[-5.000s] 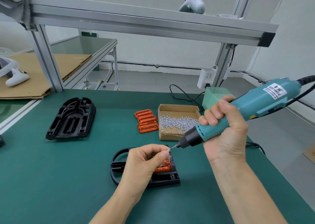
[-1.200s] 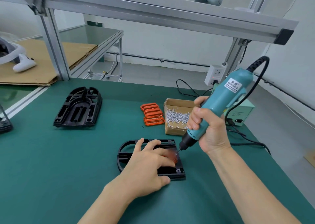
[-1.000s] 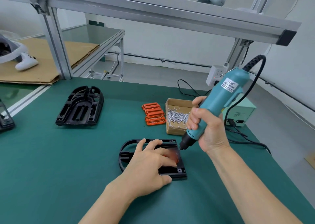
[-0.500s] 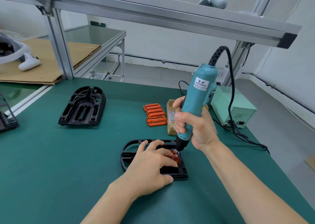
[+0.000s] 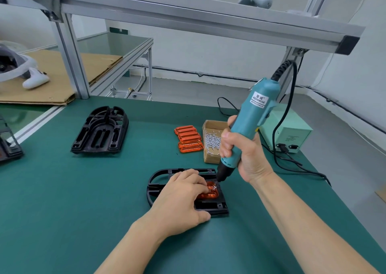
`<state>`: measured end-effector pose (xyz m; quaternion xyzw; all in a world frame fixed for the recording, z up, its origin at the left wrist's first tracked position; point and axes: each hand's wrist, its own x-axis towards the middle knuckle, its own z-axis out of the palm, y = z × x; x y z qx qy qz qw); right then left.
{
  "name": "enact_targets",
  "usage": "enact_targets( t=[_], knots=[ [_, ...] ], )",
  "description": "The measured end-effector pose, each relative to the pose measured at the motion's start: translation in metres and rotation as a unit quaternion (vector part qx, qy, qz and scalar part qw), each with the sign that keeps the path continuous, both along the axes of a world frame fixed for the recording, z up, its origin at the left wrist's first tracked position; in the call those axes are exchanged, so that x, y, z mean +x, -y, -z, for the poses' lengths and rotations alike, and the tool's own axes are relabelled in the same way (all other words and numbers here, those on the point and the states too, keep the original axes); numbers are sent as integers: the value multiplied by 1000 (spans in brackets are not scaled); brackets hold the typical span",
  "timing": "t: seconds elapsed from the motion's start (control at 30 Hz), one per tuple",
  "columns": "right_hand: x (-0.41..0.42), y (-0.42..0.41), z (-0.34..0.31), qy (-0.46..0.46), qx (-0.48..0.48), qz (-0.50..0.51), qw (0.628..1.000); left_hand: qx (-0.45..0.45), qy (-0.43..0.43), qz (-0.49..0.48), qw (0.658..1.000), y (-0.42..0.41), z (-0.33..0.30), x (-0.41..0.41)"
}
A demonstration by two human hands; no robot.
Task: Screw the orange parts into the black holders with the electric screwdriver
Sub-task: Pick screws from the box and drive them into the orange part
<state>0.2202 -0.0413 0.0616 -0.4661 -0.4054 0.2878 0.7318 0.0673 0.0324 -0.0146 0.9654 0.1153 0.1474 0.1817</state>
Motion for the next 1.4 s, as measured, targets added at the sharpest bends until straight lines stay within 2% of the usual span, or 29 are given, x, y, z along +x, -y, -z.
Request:
enact_targets(
  t=[0.27, 0.63, 0.93, 1.1, 1.23, 1.3, 1.4],
  knots=[
    [0, 3, 0, -12, 10, -42, 999, -8, 4, -2, 1000, -1, 1, 2],
    [-7, -5, -2, 51, -23, -110, 992, -25, 9, -4, 1000, 1, -6, 2],
    [-1, -4, -3, 9, -18, -74, 997, -43, 5, -10, 999, 2, -10, 2],
    [-5, -3, -7, 60, -27, -86, 994, -51, 4, -17, 999, 2, -11, 2],
    [-5, -3, -3, 2, -7, -43, 999, -57, 1, -18, 998, 2, -13, 2],
    [-3, -1, -2, -10, -7, -60, 998, -58, -1, -18, 998, 2, -13, 2],
    [2, 2, -15, 31, -7, -107, 994, -64, -11, -18, 998, 1, -14, 2]
  ],
)
